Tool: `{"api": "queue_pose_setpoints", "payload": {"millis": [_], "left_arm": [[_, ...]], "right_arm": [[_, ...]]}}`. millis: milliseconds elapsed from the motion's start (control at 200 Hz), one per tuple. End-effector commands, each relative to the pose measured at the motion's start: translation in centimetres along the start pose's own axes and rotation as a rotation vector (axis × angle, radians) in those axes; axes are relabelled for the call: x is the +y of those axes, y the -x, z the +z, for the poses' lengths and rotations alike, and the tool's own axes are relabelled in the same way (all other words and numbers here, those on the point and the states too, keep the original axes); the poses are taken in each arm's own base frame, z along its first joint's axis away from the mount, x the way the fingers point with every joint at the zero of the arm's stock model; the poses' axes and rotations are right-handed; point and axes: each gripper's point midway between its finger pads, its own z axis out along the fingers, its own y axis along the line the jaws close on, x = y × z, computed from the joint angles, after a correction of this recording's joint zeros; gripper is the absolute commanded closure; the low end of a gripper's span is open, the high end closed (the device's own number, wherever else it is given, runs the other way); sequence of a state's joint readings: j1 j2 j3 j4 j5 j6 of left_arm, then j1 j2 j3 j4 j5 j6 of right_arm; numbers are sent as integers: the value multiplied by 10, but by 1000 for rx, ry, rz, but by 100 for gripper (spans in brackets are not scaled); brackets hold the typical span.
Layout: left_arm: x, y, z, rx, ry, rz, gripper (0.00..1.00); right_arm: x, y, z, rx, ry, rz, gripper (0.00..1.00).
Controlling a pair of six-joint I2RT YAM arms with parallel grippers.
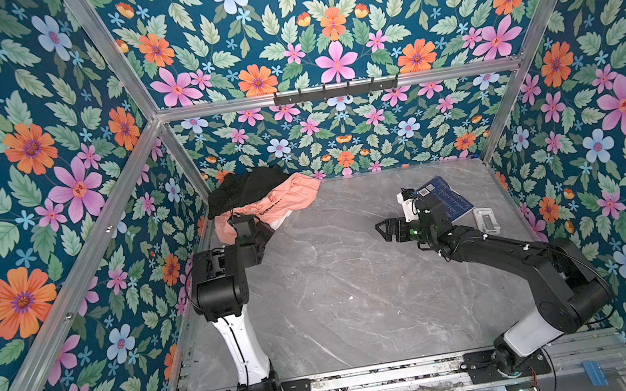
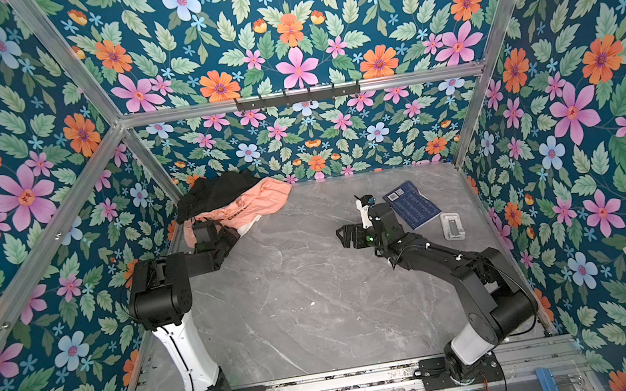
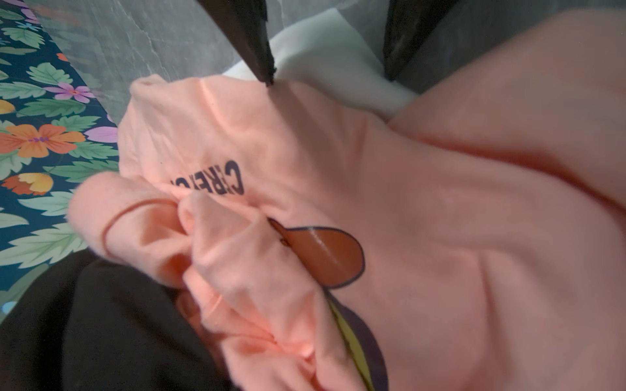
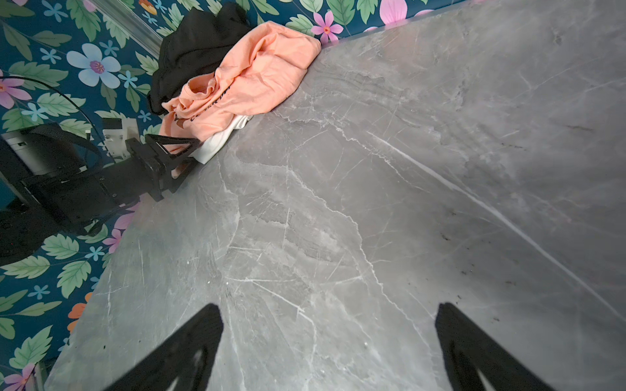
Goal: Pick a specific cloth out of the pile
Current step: 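Lower the left gripper into the pile and grasp the white cloth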
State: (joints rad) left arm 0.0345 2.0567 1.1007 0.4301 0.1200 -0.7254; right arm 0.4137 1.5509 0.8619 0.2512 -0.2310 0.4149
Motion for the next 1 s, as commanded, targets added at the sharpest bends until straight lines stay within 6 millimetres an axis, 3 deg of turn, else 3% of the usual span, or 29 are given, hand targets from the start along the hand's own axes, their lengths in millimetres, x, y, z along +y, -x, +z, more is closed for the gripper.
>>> {"api": "queue_pose_setpoints", "payload": {"millis": [0,300,615,990], "left_arm": [[28,-29,2,107,105,-7,48],[25,-29,5,112,86,6,57],[18,-32,10,142,46,16,88],[16,-29,10,142,31,19,98]], "right_arm": [[3,4,-2,-19,5,-11,1],[2,2,-2,-13,5,-11,1],[1,0,-3,-7,1,-11,1],[-1,-3,-6,-8,-5,-11,1]]}}
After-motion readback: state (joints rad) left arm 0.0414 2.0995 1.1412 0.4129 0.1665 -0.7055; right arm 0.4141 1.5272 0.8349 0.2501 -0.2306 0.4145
